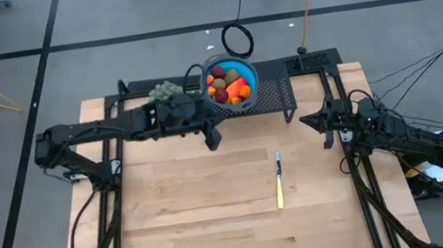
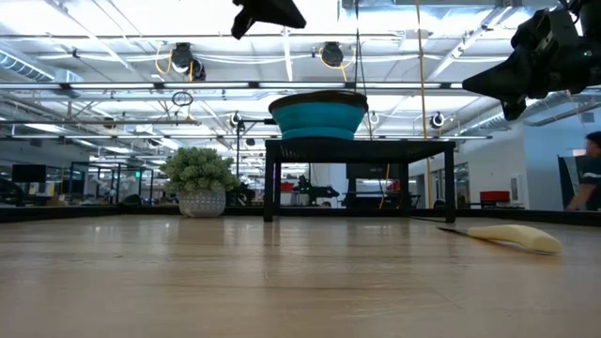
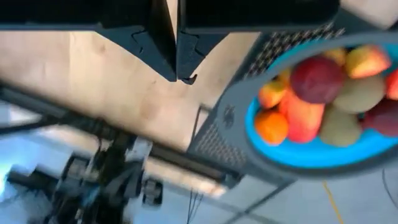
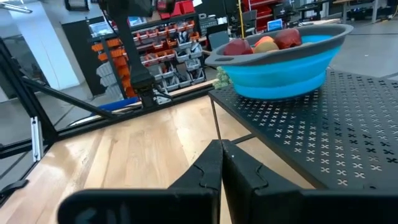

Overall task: Pick & Place Fruit
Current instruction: Put the yellow knife on the shelf

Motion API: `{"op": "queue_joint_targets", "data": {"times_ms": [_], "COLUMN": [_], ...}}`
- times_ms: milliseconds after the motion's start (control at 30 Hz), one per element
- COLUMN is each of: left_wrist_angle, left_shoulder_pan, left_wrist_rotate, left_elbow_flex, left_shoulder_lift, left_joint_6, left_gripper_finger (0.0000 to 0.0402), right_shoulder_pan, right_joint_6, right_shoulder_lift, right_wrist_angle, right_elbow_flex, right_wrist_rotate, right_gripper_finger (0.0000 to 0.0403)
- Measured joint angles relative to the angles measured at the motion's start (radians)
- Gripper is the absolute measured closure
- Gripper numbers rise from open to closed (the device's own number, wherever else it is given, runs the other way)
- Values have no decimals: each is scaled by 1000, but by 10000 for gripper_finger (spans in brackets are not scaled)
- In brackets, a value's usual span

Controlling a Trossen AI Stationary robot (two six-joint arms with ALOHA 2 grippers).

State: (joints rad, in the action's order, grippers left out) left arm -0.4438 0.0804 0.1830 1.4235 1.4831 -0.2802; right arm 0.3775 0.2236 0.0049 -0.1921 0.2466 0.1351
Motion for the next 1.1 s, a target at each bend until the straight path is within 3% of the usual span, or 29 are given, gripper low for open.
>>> {"op": "queue_joint_targets", "data": {"times_ms": [467,733,1100], "left_wrist_angle": [390,485,483], "left_shoulder_pan": [-81,-101,-145], "left_wrist_rotate": [-1,-8,1], "left_elbow_flex": [-403,-609,-837], "left_shoulder_lift": [-158,-346,-653], "left_joint_6": [-40,-26,-17], "left_gripper_finger": [396,388,391], "right_shoulder_pan": [0,0,-12], "right_joint_6": [68,155,244], "right_shoulder_lift": [15,69,228], "right_wrist_angle": [-8,55,324], "right_elbow_flex": [-1,-1,1], "right_wrist_rotate": [35,79,78], "right_gripper_finger": [403,403,403]}}
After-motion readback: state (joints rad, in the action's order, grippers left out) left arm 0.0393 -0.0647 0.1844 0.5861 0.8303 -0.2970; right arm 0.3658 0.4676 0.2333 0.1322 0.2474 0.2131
